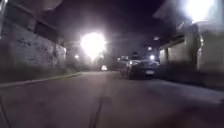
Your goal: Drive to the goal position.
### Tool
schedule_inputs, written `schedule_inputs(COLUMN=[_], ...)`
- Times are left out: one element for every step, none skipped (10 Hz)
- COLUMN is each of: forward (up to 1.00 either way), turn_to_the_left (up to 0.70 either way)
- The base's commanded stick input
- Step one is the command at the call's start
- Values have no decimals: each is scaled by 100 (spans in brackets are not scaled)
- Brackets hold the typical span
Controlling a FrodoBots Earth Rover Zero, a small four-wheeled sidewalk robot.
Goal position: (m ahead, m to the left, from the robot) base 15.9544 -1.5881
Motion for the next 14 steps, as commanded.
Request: schedule_inputs(forward=[70, 70, 70, 70, 70, 70, 70, 70, 70, 70, 70, 70, 70, 70], turn_to_the_left=[0, 0, 0, 0, 0, 0, -1, -35, -35, -35, -35, -35, -35, -29])
